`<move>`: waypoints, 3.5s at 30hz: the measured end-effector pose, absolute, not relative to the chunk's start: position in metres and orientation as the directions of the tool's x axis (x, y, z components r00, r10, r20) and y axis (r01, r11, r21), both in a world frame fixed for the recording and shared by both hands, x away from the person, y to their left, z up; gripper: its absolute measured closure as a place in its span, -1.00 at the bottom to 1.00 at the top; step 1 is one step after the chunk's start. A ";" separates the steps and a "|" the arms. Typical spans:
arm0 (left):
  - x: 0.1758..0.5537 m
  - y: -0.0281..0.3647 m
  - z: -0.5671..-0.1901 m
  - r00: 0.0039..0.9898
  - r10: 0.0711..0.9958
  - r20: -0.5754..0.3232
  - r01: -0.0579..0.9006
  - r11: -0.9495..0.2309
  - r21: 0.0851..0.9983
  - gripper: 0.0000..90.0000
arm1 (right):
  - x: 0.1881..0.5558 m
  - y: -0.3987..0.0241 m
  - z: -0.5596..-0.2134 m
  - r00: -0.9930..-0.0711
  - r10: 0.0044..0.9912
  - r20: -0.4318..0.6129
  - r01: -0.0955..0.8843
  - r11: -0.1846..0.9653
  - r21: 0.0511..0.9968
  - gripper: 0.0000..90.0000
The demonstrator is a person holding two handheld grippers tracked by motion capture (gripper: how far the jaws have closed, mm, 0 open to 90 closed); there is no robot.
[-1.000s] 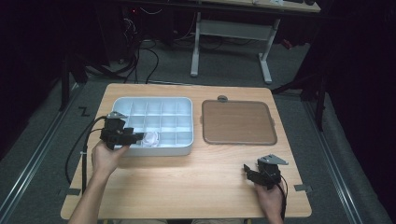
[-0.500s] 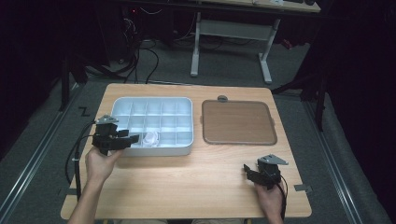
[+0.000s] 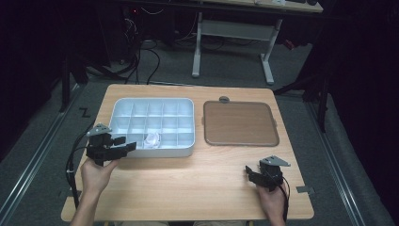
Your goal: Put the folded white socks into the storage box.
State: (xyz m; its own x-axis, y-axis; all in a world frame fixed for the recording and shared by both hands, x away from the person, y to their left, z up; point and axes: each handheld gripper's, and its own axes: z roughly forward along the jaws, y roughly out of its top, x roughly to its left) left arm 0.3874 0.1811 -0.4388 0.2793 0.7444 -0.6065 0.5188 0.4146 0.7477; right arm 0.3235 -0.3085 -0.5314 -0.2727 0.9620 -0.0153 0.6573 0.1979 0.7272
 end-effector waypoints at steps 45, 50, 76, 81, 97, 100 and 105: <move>0.352 0.166 -0.455 0.315 0.716 -0.623 0.532 0.411 0.741 -0.11 | 0.323 -0.308 -0.531 -0.277 0.961 -0.019 0.655 0.203 0.728 -0.21; 0.351 0.164 -0.460 0.313 0.713 -0.627 0.541 0.409 0.735 -0.12 | 0.323 -0.308 -0.531 -0.276 0.961 -0.018 0.655 0.202 0.728 -0.21; 0.346 0.160 -0.483 0.288 0.702 -0.652 0.567 0.423 0.706 -0.12 | 0.323 -0.308 -0.531 -0.278 0.960 -0.020 0.655 0.205 0.728 -0.21; 0.345 0.161 -0.488 0.281 0.686 -0.671 0.581 0.435 0.688 -0.12 | 0.323 -0.308 -0.531 -0.278 0.960 -0.020 0.655 0.204 0.728 -0.21; 0.344 0.149 -0.504 0.268 0.686 -0.677 0.601 0.430 0.674 -0.13 | 0.323 -0.308 -0.531 -0.278 0.960 -0.019 0.655 0.204 0.728 -0.21; 0.344 0.148 -0.507 0.265 0.692 -0.672 0.602 0.425 0.676 -0.13 | 0.323 -0.308 -0.531 -0.277 0.961 -0.019 0.655 0.203 0.728 -0.21; 0.344 0.145 -0.512 0.255 0.690 -0.678 0.607 0.432 0.668 -0.15 | 0.323 -0.308 -0.531 -0.278 0.960 -0.020 0.655 0.205 0.728 -0.21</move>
State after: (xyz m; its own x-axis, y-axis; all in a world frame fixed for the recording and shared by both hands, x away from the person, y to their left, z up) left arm 0.3440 0.1447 -0.5118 0.2550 0.6898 -0.6777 0.6066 0.4317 0.6676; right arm 0.3233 -0.3082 -0.5315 -0.2782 0.9603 -0.0197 0.6546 0.2045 0.7278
